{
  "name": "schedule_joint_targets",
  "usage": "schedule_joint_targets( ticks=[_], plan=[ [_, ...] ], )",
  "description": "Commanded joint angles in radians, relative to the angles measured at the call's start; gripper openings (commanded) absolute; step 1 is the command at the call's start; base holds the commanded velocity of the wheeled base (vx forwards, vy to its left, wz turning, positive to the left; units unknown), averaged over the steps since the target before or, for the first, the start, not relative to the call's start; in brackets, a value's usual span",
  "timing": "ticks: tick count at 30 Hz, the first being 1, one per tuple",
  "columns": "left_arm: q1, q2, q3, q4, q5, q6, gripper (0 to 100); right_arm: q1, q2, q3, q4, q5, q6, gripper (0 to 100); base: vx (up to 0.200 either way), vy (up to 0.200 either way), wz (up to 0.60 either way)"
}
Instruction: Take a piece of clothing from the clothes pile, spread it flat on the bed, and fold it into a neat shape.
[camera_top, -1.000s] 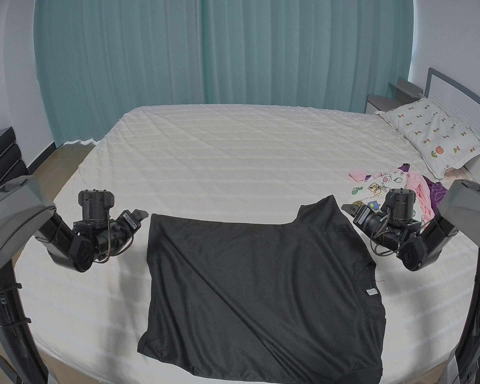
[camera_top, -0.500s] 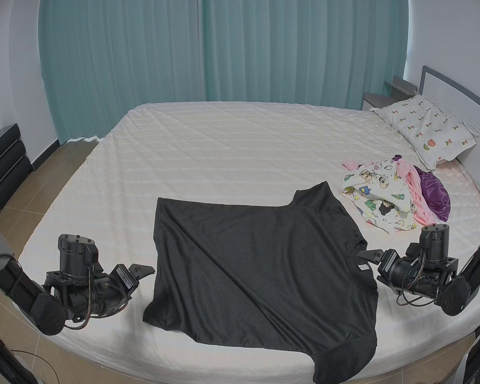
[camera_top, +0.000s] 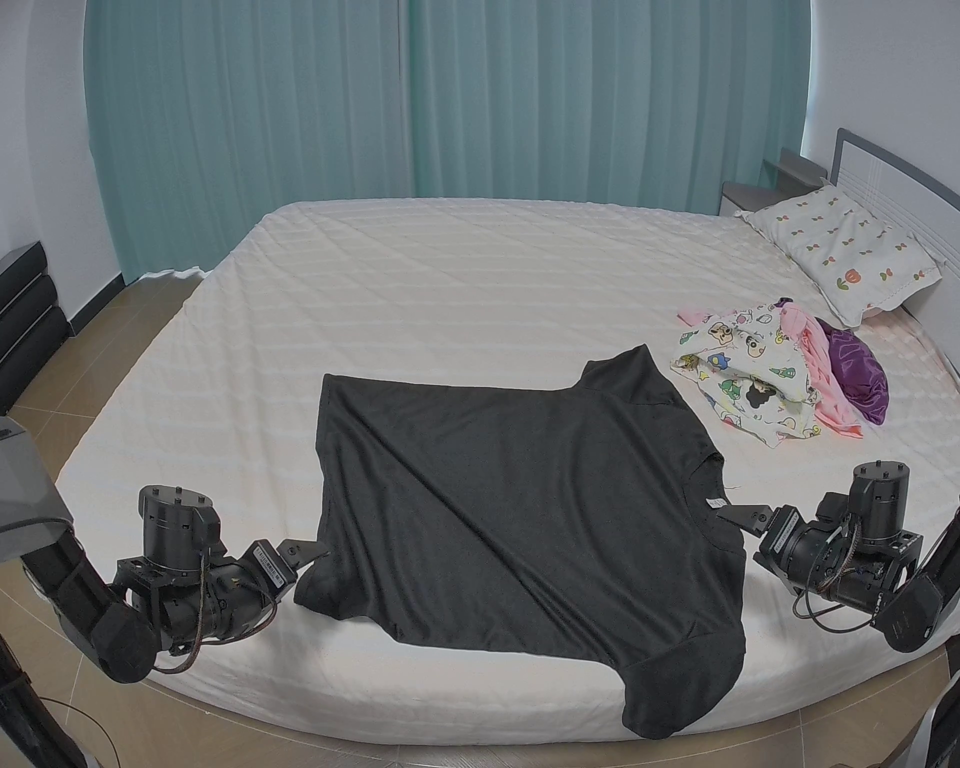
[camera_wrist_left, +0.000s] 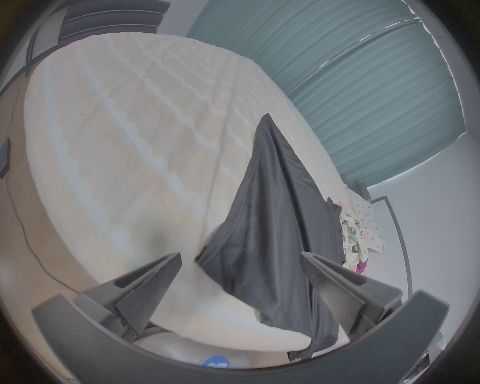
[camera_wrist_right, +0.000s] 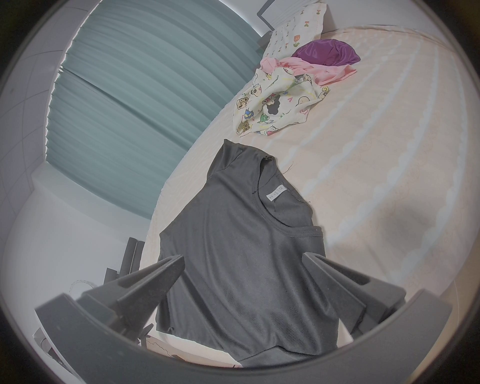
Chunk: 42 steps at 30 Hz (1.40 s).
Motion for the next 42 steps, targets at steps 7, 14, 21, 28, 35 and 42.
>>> schedule_joint_targets(
  ticks=[7,14,21,28,35,42],
  plan=[
    [-0.033,0.134,-0.02,-0.14,0.03,-0.018,100,0.015,0.038,0.025,-0.056,0.0,-0.001,100,0.0,0.0,0.0],
    [-0.036,0.141,-0.016,-0.139,0.03,-0.018,100,0.013,0.038,0.025,-0.056,0.0,-0.001,100,0.0,0.0,0.0],
    [-0.036,0.177,-0.003,-0.136,0.032,-0.017,0,0.013,0.037,0.026,-0.056,0.0,-0.001,100,0.0,0.0,0.0],
    [-0.034,0.171,0.033,-0.13,0.049,-0.012,0,0.013,0.037,0.026,-0.056,0.0,-0.001,100,0.0,0.0,0.0],
    [-0.004,0.133,0.09,-0.13,0.07,0.028,0,0.013,0.043,0.04,-0.054,0.0,-0.004,100,0.0,0.0,0.0],
    [0.026,0.092,0.119,-0.099,0.073,0.122,0,0.012,0.057,0.045,-0.054,-0.001,-0.008,100,0.0,0.0,0.0]
  ],
)
